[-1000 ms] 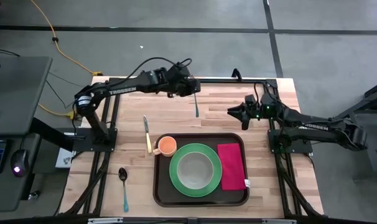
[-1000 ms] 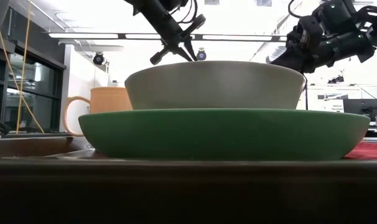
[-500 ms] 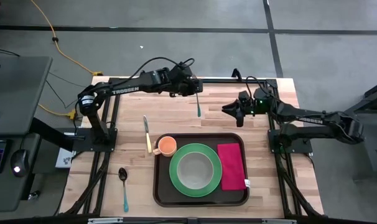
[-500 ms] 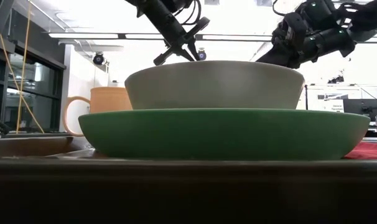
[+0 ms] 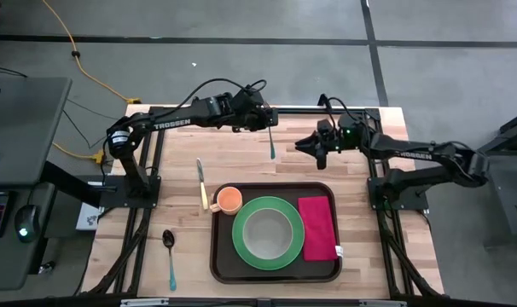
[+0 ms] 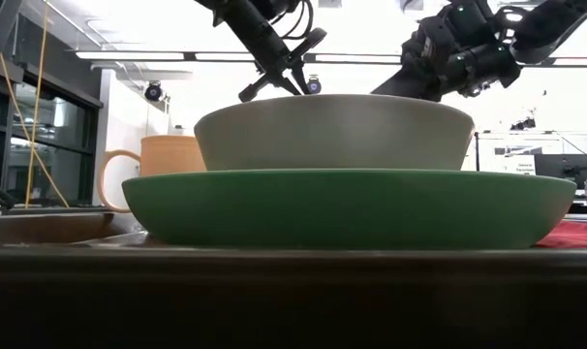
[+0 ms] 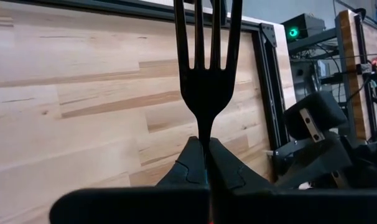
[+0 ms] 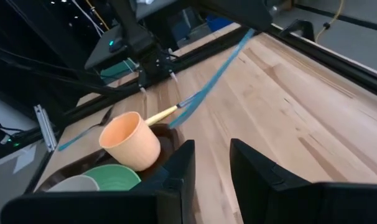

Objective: Set up tray
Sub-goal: Put the blue fork on top of the red napkin on the black tray

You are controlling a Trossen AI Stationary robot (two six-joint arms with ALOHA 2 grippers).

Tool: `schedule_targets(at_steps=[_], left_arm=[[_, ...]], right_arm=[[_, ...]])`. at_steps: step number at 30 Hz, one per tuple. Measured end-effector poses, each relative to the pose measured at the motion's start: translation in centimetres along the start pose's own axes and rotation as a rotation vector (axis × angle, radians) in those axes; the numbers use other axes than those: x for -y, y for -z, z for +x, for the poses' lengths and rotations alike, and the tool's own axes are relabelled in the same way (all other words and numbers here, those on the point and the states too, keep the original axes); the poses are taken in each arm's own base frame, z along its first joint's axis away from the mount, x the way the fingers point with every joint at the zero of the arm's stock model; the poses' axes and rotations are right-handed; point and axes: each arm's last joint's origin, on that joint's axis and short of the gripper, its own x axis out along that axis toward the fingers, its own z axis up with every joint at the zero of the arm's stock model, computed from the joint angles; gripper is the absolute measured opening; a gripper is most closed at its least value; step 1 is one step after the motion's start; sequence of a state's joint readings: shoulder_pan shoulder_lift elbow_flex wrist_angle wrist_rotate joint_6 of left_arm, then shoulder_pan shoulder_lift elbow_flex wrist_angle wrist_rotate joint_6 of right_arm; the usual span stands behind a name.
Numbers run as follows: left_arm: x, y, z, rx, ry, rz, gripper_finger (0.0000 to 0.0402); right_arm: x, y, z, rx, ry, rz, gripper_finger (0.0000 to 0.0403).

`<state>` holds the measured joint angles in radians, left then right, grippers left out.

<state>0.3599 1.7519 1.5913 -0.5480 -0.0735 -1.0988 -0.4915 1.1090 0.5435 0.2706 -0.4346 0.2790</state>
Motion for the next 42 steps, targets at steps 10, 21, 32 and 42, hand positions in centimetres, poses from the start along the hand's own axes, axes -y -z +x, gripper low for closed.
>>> schedule_targets(at_steps=[10, 21, 32, 42], left_arm=[[0.0, 0.0, 0.0, 0.000, 0.000, 0.011, 0.0021], [0.0, 0.0, 0.0, 0.000, 0.000, 0.015, 0.0021], [0.1, 0.1, 0.0, 0.001, 0.007, 0.022, 0.0021], [0.2, 0.3, 0.0, 0.009, 0.004, 0.027, 0.0021]], right_arm=[[0.8, -1.7, 1.4, 0.014, -0.073, -0.022, 0.0079], [1.4, -2.5, 2.9, -0.008, -0.094, -0.018, 0.0155], [2.1, -3.4, 4.7, -0.020, -0.087, -0.006, 0.0205], [3.2, -3.9, 6.1, -0.031, -0.071, 0.016, 0.0207]])
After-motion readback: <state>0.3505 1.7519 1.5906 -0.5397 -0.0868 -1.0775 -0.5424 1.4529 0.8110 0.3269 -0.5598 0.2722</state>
